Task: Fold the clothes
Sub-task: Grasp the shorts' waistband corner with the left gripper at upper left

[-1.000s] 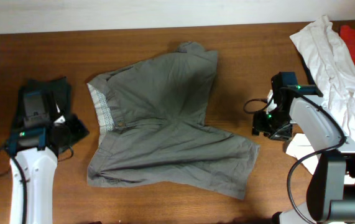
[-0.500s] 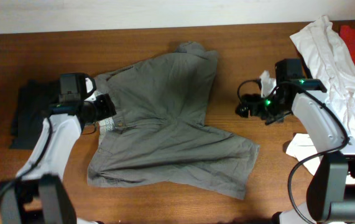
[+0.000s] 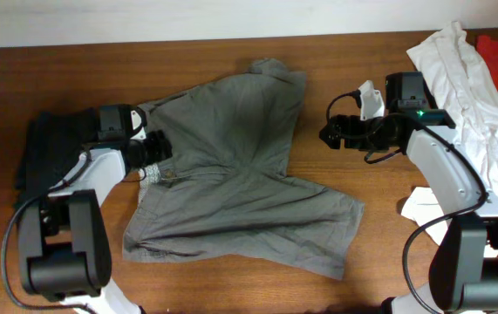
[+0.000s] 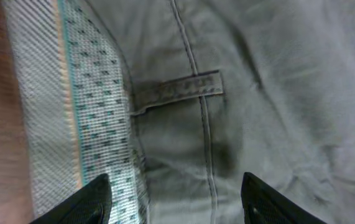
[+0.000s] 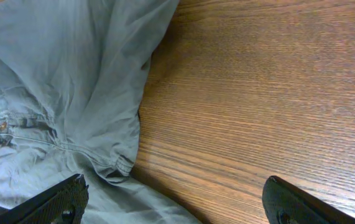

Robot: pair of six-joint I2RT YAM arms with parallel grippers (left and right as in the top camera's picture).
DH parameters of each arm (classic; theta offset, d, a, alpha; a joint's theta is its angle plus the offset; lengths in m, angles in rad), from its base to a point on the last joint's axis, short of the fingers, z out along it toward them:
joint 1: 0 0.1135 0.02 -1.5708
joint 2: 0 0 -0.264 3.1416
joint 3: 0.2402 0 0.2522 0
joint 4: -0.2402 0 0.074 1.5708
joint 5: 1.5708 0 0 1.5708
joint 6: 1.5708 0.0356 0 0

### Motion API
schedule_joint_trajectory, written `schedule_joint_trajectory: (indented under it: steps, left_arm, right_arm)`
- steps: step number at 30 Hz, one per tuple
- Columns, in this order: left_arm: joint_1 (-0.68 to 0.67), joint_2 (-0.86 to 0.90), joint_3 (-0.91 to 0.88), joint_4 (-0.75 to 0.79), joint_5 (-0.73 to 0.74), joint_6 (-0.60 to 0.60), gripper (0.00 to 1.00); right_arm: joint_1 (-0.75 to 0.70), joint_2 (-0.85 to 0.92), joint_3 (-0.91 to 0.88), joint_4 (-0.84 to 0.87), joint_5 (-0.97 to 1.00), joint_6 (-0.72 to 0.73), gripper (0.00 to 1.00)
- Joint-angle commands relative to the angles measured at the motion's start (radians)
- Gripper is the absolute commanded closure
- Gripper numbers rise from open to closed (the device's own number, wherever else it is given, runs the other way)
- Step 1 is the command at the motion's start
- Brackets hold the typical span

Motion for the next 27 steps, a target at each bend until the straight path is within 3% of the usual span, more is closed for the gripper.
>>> schedule_joint_trajectory:
  steps: [1, 13, 15, 16, 17, 19, 23, 27]
  left_arm:
    - [0.001, 0.051, 0.006, 0.020, 0.078, 0.001, 0.34]
    - [0.001, 0.058, 0.006, 0.099, 0.201, -0.026, 0.36]
    - [0.002, 0.058, 0.006, 0.101, 0.227, -0.026, 0.50]
    - [0.003, 0.058, 0.006, 0.104, 0.252, -0.026, 0.73]
    - [0.003, 0.058, 0.006, 0.105, 0.258, -0.026, 0.87]
    - [0.004, 0.058, 0.006, 0.103, 0.261, -0.026, 0.99]
    - [0.013, 0.043, 0.011, 0.068, 0.265, -0.026, 0.99]
    - [0.042, -0.052, 0.042, -0.060, 0.272, -0.025, 0.99]
  right_arm:
    - [0.008, 0.011, 0.021, 0.004, -0.019, -0.010, 0.06]
    - [0.008, 0.011, 0.020, 0.003, -0.015, -0.011, 0.06]
    - [0.008, 0.011, 0.020, 0.003, -0.006, -0.011, 0.06]
    - [0.008, 0.012, 0.020, 0.004, 0.013, -0.010, 0.06]
    - [0.008, 0.013, 0.020, 0.005, 0.022, -0.010, 0.07]
    - [0.008, 0.020, 0.020, 0.013, 0.042, -0.010, 0.07]
    - [0.008, 0.046, 0.020, 0.048, 0.059, -0.010, 0.07]
    - [0.008, 0.089, 0.020, 0.098, 0.051, -0.010, 0.06]
